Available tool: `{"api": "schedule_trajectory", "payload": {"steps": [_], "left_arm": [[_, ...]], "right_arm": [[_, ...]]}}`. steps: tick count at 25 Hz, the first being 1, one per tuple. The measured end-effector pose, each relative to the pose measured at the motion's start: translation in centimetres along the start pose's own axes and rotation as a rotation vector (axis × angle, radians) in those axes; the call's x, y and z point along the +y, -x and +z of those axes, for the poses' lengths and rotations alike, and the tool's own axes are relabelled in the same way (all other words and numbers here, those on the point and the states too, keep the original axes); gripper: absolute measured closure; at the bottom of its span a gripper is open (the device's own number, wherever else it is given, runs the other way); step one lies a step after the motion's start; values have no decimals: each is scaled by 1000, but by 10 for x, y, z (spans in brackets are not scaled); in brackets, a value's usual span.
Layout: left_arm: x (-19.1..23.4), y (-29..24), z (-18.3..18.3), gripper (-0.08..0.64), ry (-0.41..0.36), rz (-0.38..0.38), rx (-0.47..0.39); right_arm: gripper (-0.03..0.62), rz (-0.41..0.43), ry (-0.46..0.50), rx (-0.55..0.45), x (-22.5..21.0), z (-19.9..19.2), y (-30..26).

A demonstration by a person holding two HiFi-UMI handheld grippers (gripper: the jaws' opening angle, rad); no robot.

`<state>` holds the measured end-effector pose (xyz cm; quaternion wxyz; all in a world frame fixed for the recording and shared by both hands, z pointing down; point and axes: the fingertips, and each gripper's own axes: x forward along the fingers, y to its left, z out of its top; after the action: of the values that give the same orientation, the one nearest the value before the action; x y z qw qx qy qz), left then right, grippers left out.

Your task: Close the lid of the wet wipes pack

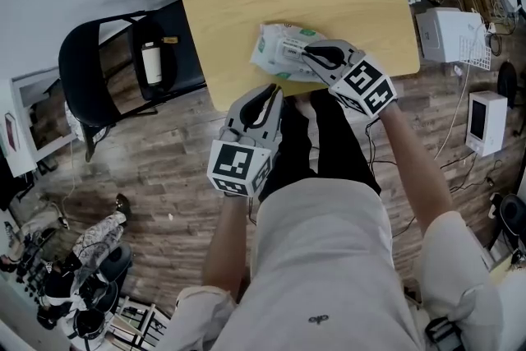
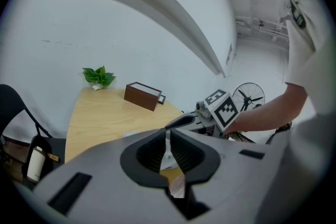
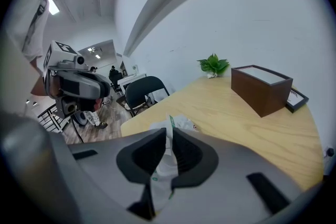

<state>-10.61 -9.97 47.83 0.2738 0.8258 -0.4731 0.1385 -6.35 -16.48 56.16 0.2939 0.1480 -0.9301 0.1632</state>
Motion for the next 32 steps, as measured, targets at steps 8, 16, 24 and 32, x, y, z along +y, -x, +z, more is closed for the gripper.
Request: {"api": "schedule_trajectory", "payload": {"steps": [8,16,24,32], "left_arm": [[-6,7,-7,538,-3,-12,7],[-4,10,-8,545,-8,-8,9],[-3,13,-13,545,-7,-2,24],[0,12,-17,545,-1,0,28]], "right_arm": [[551,10,17,25,9,-8,-4],[545,-6,60,81,15,-14,-9],[543,33,28,91,28,-17,-14],[572,34,-3,94,29,-20,-26]]}}
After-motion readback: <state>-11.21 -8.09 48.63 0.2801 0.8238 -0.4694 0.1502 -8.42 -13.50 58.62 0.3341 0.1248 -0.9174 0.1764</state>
